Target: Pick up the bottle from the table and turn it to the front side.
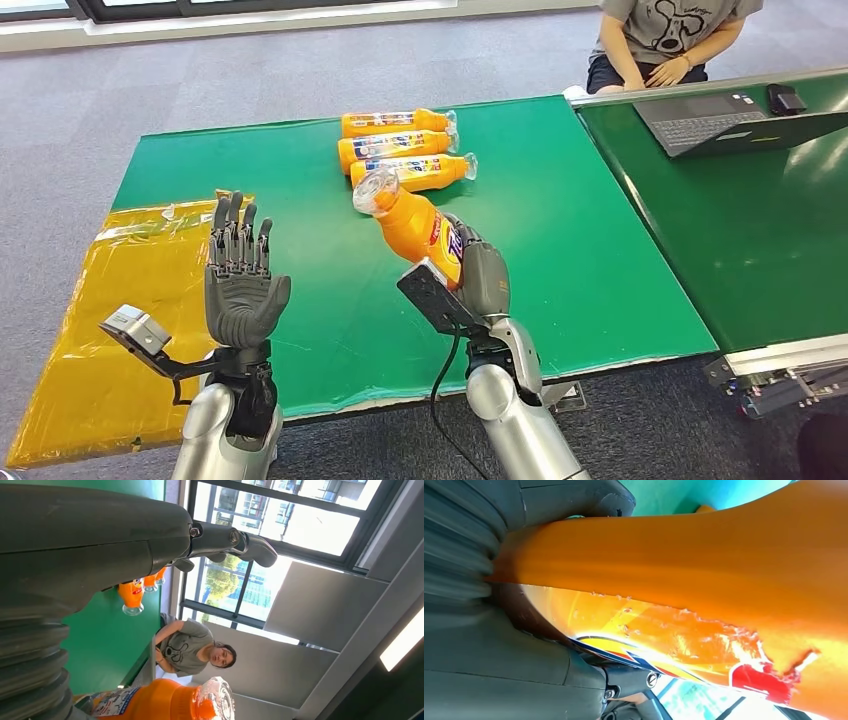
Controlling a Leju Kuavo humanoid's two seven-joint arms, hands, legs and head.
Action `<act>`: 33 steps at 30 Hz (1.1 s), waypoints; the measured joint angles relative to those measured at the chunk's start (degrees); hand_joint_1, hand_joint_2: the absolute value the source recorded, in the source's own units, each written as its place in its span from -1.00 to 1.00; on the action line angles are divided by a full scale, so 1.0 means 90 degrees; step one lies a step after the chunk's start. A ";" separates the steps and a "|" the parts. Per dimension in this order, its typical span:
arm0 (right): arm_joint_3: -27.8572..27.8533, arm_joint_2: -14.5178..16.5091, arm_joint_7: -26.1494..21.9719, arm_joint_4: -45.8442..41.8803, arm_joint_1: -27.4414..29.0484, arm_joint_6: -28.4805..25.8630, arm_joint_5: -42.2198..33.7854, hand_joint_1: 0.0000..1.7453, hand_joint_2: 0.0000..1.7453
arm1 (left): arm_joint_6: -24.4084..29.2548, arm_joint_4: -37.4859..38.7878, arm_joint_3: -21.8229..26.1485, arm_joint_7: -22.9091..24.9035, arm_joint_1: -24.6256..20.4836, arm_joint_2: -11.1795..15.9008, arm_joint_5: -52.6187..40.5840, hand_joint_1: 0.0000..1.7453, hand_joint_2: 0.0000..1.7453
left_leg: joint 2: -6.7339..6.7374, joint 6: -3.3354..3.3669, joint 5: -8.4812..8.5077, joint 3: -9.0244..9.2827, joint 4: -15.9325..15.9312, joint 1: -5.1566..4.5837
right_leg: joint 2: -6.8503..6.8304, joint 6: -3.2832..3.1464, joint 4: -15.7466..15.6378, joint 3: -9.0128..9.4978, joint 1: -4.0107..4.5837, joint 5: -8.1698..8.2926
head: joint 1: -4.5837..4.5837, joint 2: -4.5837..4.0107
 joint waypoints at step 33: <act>0.0032 -0.0004 -0.1050 0.1268 -0.0010 0.0482 -0.1413 1.00 1.00 | -0.1290 0.3293 -0.0113 0.0613 -0.2481 -0.0022 -0.1302 -1.00 1.00 | -0.0002 -0.0001 0.0008 -0.0010 0.0001 0.0000 | -0.0001 0.0002 0.0001 -0.0012 -0.0001 0.0008 | 0.0000 -0.0001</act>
